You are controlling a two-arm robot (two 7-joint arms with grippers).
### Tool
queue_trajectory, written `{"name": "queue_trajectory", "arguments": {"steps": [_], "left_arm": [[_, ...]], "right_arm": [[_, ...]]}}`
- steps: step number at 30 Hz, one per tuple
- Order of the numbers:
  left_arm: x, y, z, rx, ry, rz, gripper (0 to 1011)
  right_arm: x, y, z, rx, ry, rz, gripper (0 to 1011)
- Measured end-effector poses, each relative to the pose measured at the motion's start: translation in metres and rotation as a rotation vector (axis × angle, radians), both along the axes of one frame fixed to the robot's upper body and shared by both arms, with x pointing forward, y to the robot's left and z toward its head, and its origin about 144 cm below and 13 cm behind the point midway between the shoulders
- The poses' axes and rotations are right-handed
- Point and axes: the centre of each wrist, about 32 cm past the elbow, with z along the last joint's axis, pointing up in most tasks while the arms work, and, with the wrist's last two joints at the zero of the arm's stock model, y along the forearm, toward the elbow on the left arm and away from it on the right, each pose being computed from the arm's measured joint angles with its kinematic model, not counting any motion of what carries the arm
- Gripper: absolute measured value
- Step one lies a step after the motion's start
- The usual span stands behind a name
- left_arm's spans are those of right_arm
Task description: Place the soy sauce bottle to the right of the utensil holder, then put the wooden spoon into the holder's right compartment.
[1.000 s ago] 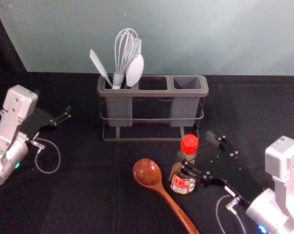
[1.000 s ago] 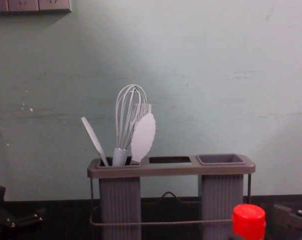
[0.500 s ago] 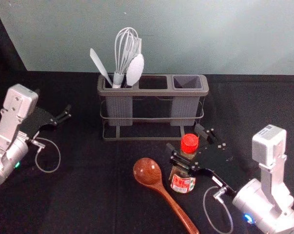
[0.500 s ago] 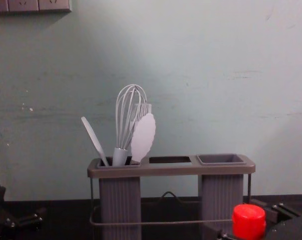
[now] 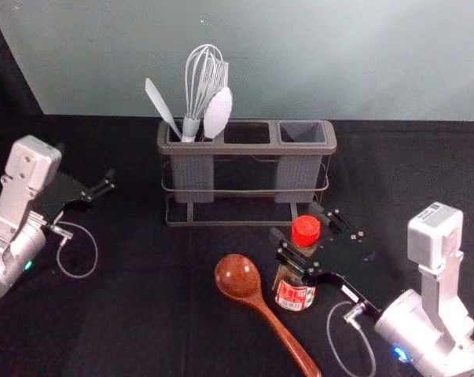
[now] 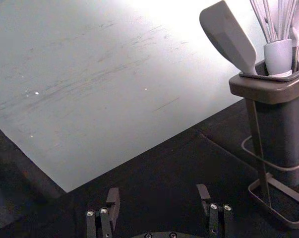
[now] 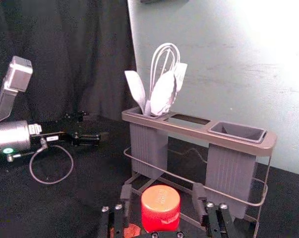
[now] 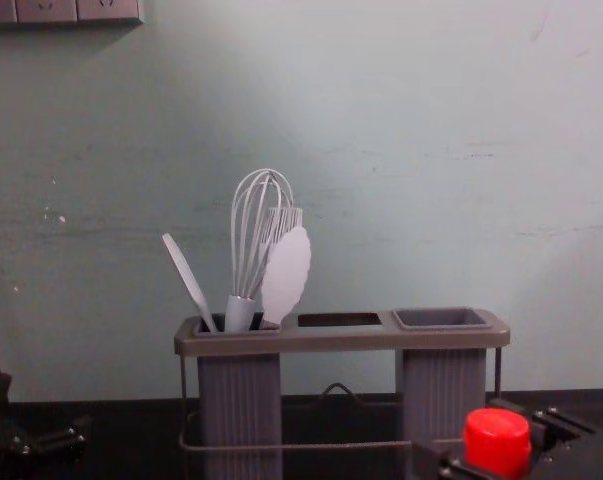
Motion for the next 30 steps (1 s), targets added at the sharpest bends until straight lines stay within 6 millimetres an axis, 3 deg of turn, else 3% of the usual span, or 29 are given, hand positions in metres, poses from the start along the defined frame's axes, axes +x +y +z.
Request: {"name": "queue_trajectory", "arguments": {"steps": [14,30], "left_arm": [[0.000,0.000,0.000,0.000,0.000,0.000,1011],[0.000,0.000,0.000,0.000,0.000,0.000,1011]], "right_arm": [[-0.004,-0.003,0.004,-0.008,-0.001,0.011,386],[-0.006,-0.020,0.017,-0.004,-0.021,-0.032,382]]}}
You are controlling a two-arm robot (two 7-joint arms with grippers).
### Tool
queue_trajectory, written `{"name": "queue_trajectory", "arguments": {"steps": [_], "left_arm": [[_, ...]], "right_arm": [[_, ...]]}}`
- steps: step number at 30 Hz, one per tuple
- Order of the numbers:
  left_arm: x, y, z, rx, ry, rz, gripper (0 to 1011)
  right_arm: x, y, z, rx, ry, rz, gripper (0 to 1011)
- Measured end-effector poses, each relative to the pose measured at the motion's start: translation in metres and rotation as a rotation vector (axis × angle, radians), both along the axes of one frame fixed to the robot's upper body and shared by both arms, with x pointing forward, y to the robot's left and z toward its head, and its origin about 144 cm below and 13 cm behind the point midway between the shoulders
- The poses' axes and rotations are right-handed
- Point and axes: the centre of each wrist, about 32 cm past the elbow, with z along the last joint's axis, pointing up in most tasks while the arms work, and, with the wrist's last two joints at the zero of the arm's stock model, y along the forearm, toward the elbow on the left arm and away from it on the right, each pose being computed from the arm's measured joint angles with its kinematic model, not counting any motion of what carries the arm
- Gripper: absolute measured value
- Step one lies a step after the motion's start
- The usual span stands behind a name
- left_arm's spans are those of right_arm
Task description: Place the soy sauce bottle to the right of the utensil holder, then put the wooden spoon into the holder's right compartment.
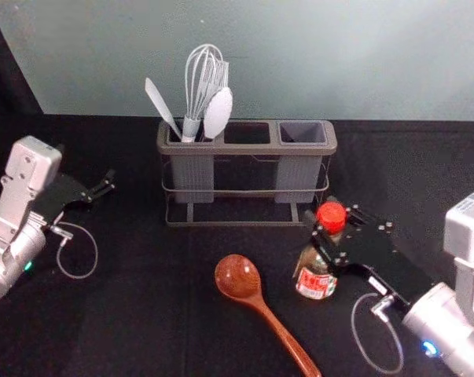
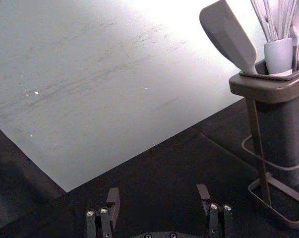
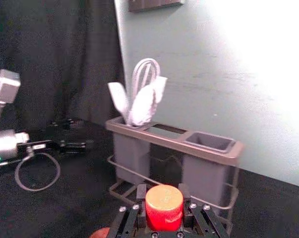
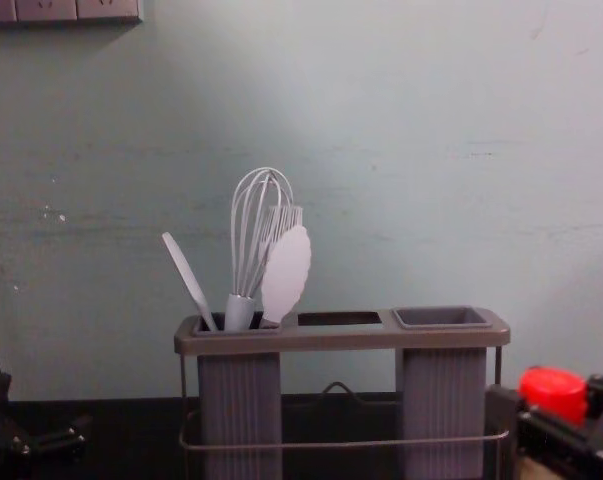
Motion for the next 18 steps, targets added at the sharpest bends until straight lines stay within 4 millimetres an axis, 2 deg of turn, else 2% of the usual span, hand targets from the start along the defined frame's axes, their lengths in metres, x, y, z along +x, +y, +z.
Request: {"name": "queue_trajectory", "arguments": {"steps": [8,18], "left_arm": [[0.000,0.000,0.000,0.000,0.000,0.000,1011],[0.000,0.000,0.000,0.000,0.000,0.000,1011]], "right_arm": [[0.005,-0.019,0.001,0.010,0.001,-0.071,383],[0.022,-0.042,0.000,0.018,-0.010,-0.127,383]]}}
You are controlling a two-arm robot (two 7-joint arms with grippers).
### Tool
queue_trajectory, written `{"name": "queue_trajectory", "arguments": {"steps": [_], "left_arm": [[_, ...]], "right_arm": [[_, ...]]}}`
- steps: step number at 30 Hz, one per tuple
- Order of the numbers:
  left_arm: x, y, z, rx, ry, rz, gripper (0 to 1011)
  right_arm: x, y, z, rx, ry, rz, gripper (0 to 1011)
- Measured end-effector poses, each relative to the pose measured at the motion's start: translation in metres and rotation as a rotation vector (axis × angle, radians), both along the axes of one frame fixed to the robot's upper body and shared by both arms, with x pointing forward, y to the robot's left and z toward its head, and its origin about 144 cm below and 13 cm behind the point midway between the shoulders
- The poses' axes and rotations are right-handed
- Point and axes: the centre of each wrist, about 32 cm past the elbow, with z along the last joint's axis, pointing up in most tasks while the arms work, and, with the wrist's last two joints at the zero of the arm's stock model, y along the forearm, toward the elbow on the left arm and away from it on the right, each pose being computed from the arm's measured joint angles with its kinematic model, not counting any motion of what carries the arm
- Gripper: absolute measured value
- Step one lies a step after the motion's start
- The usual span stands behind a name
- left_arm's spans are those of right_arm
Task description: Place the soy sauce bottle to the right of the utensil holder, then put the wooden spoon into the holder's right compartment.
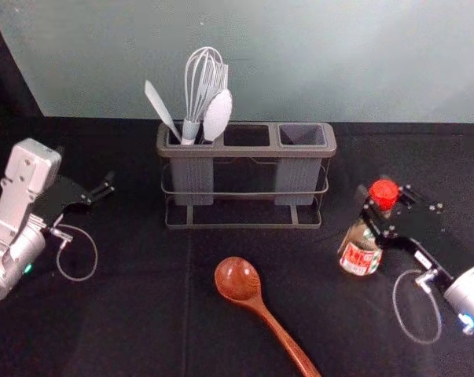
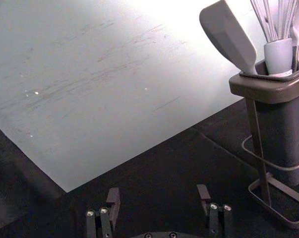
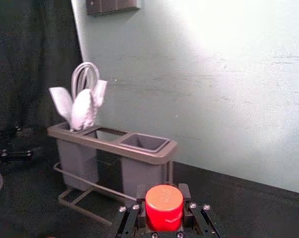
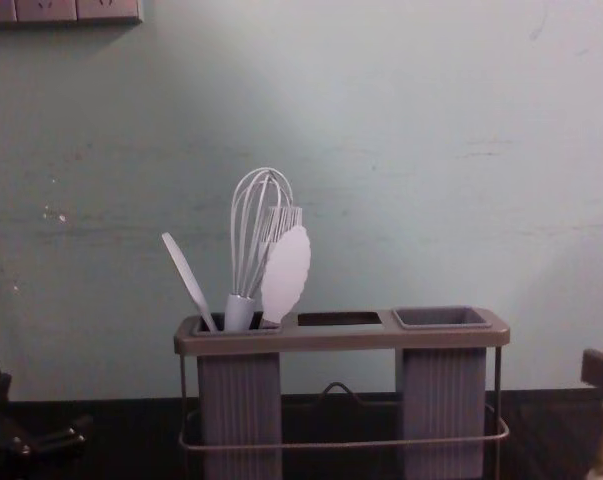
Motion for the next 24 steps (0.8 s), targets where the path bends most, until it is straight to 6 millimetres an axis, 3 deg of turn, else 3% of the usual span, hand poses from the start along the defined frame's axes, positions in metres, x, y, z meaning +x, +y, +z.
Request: {"name": "queue_trajectory", "arguments": {"steps": [24], "left_arm": [[0.000,0.000,0.000,0.000,0.000,0.000,1011]], "right_arm": [[0.064,-0.020,0.000,0.053,0.042,-0.014,383]]}}
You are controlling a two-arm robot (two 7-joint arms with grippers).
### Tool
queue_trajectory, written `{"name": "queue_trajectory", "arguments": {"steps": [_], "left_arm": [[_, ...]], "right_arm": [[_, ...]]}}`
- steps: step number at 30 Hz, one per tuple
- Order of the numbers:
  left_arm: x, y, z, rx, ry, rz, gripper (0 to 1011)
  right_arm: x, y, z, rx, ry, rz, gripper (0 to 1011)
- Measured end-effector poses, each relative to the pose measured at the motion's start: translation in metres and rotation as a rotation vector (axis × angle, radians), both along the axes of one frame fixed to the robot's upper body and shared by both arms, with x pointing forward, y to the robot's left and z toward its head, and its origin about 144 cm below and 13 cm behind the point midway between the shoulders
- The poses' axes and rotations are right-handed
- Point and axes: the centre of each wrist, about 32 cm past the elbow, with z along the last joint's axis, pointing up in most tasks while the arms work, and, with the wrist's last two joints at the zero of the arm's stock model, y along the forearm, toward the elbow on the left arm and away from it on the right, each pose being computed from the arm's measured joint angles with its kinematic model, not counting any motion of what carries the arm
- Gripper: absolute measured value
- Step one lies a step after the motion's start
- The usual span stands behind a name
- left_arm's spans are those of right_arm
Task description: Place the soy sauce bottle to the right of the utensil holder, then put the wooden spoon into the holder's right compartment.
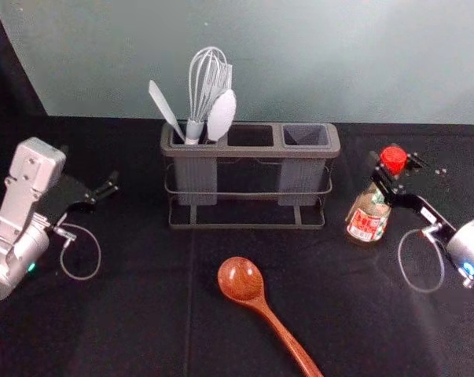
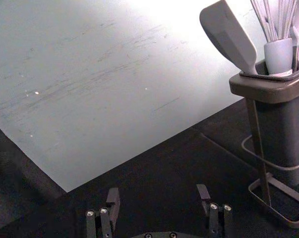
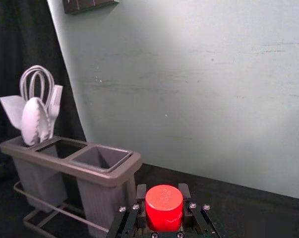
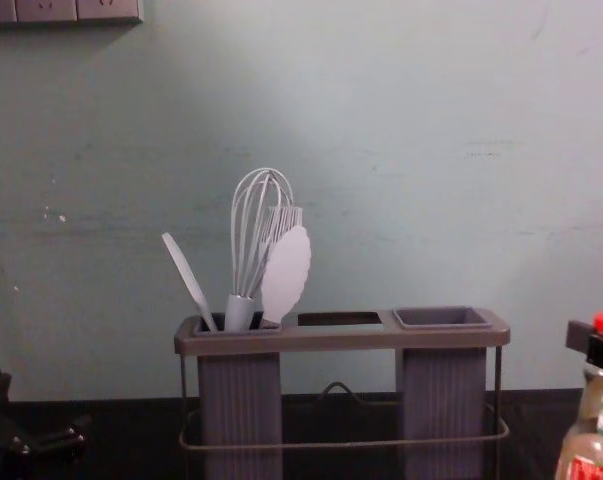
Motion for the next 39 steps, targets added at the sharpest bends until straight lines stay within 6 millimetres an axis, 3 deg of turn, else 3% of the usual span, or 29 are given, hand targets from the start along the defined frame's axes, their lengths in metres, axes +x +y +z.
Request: {"name": "queue_trajectory", "arguments": {"steps": [15,39], "left_arm": [[0.000,0.000,0.000,0.000,0.000,0.000,1011],[0.000,0.000,0.000,0.000,0.000,0.000,1011]], "right_arm": [[0.029,0.003,-0.002,0.015,-0.001,-0.002,382],[0.038,0.013,-0.009,0.025,-0.015,0.001,383]]}}
